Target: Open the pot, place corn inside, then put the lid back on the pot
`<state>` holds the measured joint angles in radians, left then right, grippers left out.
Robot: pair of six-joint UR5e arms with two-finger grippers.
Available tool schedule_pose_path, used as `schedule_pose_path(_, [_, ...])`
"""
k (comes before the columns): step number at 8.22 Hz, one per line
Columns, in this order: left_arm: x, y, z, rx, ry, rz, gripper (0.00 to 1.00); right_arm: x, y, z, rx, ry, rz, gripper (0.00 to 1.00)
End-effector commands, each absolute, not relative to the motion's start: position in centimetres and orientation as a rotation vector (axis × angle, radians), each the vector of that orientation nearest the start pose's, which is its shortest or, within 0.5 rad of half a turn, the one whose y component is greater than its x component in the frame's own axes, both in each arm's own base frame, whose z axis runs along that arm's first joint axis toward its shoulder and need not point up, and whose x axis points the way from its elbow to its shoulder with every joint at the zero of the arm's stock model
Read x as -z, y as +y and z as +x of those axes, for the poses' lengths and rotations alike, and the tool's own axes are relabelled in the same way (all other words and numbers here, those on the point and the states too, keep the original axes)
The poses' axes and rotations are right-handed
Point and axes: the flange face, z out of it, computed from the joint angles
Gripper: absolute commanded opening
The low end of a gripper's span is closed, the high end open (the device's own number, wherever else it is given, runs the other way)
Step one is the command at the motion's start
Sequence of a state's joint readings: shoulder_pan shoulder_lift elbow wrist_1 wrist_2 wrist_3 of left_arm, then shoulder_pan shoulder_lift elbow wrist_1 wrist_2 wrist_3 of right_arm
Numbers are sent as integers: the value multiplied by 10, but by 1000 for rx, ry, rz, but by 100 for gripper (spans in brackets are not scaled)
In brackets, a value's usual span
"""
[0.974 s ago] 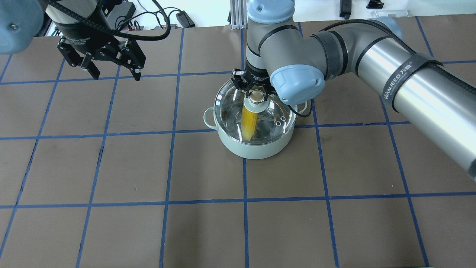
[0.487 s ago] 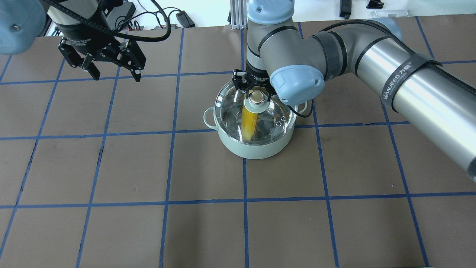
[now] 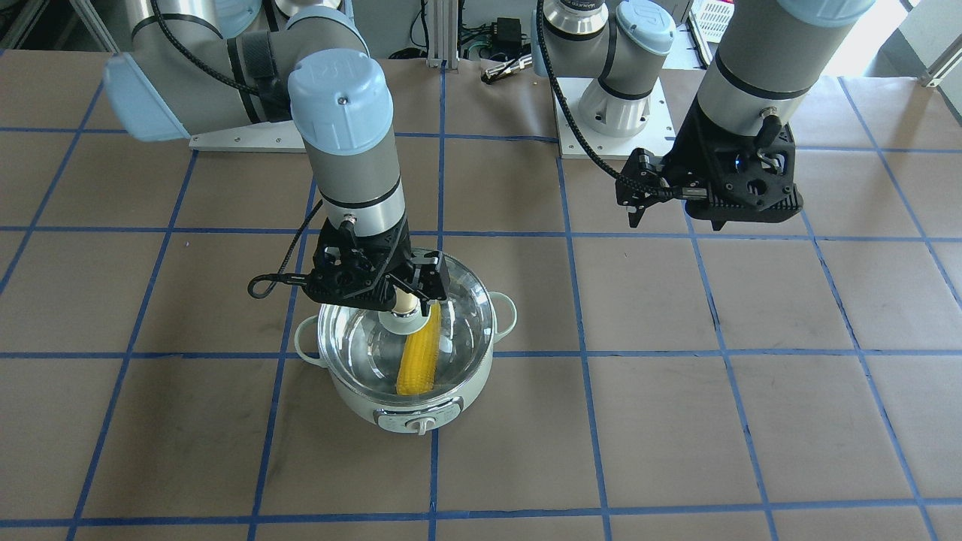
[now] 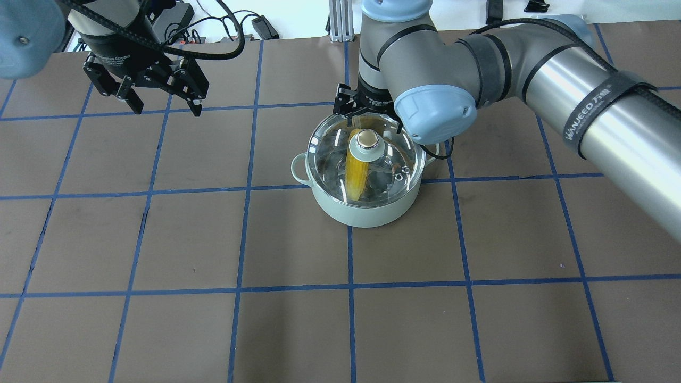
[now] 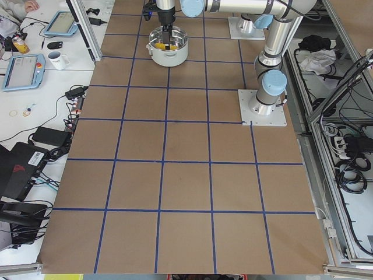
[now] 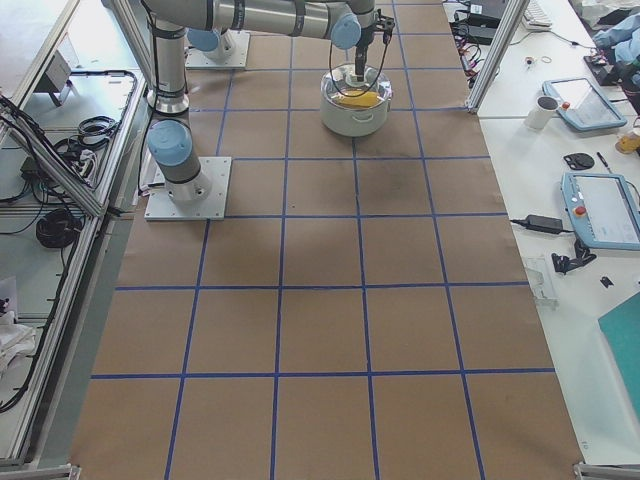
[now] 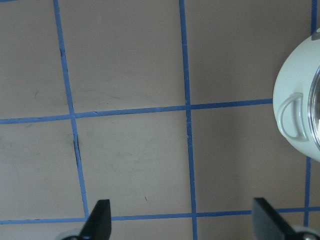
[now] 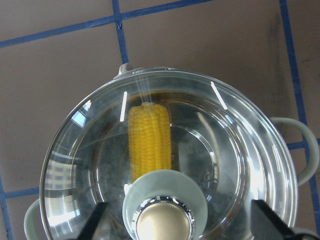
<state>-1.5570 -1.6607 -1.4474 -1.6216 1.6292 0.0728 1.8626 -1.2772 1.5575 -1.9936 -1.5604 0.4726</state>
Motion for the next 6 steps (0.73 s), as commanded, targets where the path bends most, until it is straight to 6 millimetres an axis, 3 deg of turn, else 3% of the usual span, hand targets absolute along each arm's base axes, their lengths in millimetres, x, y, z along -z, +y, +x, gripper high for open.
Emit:
schedule_pose_path(1, [-501, -528, -120, -18, 3082, 88, 100, -434, -529, 263, 209, 3064, 296, 100])
schedule_pose_path(4, [-499, -527, -120, -32, 3083, 69, 100, -513, -463, 185, 63, 3121, 206, 100])
schedule_pose_path(6, [-497, -529, -120, -39, 3083, 70, 100, -532, -453, 149, 73, 3124, 216, 100])
